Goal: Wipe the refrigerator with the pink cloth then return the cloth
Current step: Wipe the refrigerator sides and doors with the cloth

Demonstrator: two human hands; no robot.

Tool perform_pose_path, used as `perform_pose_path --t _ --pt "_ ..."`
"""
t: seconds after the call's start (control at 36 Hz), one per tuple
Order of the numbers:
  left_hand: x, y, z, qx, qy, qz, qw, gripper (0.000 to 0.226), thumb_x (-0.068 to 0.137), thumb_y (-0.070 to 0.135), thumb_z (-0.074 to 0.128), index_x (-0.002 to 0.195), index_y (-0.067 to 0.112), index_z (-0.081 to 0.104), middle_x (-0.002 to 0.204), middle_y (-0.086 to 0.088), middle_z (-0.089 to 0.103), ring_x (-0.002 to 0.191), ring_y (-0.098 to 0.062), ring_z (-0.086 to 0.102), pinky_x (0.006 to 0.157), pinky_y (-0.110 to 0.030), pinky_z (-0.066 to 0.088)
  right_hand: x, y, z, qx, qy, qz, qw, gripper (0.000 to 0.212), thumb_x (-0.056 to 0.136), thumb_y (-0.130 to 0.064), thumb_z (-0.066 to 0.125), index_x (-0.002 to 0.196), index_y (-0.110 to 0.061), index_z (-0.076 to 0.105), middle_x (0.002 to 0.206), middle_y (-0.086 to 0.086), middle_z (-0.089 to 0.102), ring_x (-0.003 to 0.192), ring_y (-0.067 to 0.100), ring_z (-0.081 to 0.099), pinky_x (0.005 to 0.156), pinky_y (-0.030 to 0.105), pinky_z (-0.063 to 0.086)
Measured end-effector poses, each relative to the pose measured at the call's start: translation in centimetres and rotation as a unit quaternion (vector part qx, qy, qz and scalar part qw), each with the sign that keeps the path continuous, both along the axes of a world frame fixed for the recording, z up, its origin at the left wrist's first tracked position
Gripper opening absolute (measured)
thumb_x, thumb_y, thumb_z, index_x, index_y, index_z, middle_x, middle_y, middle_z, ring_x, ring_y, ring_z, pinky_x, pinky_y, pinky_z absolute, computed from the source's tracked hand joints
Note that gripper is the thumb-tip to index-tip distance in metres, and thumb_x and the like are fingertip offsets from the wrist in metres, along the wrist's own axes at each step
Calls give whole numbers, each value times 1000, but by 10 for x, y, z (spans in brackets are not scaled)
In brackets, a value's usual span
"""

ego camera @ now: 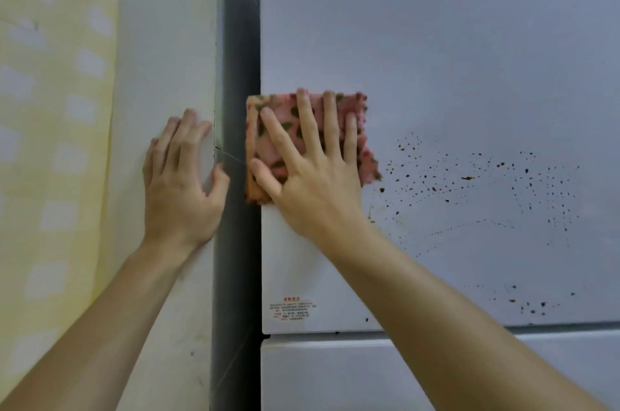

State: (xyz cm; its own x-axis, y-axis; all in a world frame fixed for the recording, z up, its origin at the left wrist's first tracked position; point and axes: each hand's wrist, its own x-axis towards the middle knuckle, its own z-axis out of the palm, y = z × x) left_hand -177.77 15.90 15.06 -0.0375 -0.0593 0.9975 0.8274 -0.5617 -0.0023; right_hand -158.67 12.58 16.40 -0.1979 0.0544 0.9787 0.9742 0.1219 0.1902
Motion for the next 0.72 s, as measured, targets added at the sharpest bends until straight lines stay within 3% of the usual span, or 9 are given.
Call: perform_pose_path --t 0.11,0.25,0.42,0.56,0.64,0.72 --pt "3 1 -1 4 1 -2 1000 62 95 26 52 155 13 41 167 -9 34 157 -30 24 129 -50 17 -6 -2 -1 1 24 -2 1000 68 105 -62 35 166 -34 26 175 14 8 161 42 -1 128 62 3" --pt "5 0 -2 -3 -11 2 1000 61 97 26 50 155 12 40 168 -10 33 158 -30 23 130 -50 16 -3 -4 -70 -18 -10 26 999 58 111 -49 33 166 -32 26 175 14 9 161 43 1 127 63 9" --pt "15 -4 -2 -8 -30 -5 999 65 97 22 49 159 14 30 168 -10 30 159 -30 19 129 -54 13 9 -8 -114 -44 -34 24 998 58 112 -51 30 167 -34 22 176 10 6 162 38 -1 129 61 10" --pt "10 -2 -4 -19 -27 7 999 67 96 29 45 161 17 32 172 -5 25 161 -23 15 131 -46 6 15 -9 -81 -24 -38 45 998 66 103 -64 44 163 -39 31 176 6 13 163 34 2 130 57 10" --pt "10 -2 -5 -16 -27 12 999 70 94 27 47 161 17 32 172 -5 25 161 -24 15 131 -46 6 15 -5 -32 5 -11 36 999 67 102 -67 40 163 -39 33 175 7 15 162 36 5 129 58 7" --pt "10 -2 -9 -23 -27 19 999 72 94 28 47 163 19 29 173 -3 23 161 -21 12 132 -44 4 8 -3 5 -8 16 10 1000 66 106 -63 31 166 -38 22 177 9 4 162 38 -5 128 59 1"
